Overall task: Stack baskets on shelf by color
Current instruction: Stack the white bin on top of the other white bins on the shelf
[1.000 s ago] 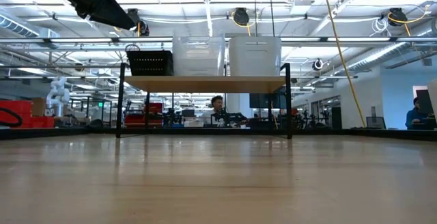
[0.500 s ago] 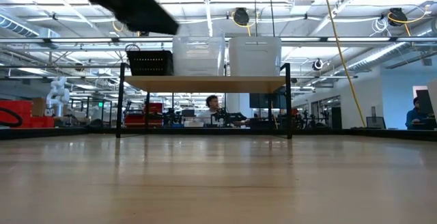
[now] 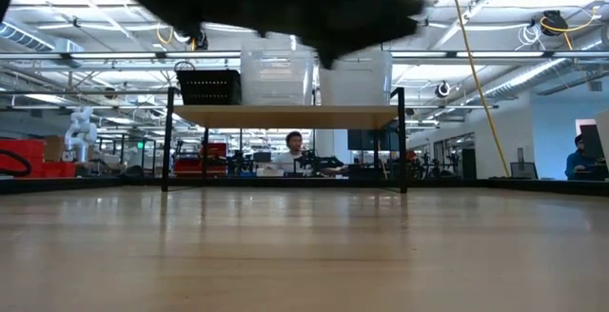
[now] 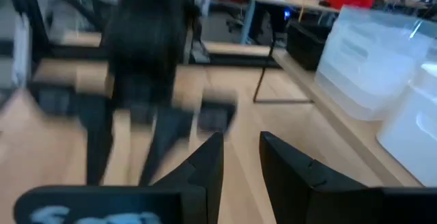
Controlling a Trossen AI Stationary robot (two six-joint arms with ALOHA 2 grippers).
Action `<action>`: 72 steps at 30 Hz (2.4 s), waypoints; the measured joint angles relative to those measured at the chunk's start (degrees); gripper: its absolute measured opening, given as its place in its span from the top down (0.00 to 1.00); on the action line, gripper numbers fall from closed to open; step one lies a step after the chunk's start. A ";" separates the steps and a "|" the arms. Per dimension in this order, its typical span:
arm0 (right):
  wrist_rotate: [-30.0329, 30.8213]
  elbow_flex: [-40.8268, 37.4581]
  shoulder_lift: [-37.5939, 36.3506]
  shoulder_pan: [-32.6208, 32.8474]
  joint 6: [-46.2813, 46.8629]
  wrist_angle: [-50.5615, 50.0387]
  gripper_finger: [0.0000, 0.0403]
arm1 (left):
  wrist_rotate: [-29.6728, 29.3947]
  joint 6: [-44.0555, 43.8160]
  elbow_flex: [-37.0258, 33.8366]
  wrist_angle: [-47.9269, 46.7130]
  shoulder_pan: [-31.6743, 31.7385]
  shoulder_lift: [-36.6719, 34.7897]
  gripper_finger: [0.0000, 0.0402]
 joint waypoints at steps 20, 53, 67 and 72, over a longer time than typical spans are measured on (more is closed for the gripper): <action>9.22 -5.44 -17.21 2.51 9.30 -18.28 0.78 | 6.41 7.60 41.34 -12.96 -0.56 27.22 0.61; 9.29 -9.84 -24.51 2.53 12.21 -11.52 0.78 | 0.70 16.02 55.55 -34.07 -9.04 34.88 0.61; 9.38 -9.84 -24.04 2.53 10.36 -11.26 0.78 | -0.30 16.09 55.71 -34.09 -7.35 35.65 0.61; 9.38 -9.84 -24.04 2.53 10.17 -11.51 0.78 | -0.45 16.73 55.86 -35.58 -7.48 36.13 0.61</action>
